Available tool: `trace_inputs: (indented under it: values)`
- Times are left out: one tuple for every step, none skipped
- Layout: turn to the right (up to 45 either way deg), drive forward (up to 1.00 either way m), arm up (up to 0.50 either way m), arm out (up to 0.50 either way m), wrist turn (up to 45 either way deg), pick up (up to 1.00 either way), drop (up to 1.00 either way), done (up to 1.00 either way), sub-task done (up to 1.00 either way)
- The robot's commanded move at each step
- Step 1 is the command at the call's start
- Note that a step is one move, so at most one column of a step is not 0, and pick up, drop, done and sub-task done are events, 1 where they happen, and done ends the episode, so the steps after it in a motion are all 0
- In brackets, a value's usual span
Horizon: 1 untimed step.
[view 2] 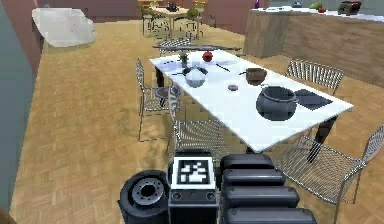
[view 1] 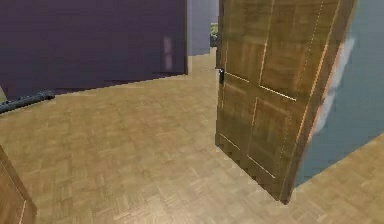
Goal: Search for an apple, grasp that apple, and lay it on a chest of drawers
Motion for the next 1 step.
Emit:
trace_inputs:
  values:
    - [6.0,0.0,0.0,0.0,0.0,0.0,0.0,0.0,0.0]
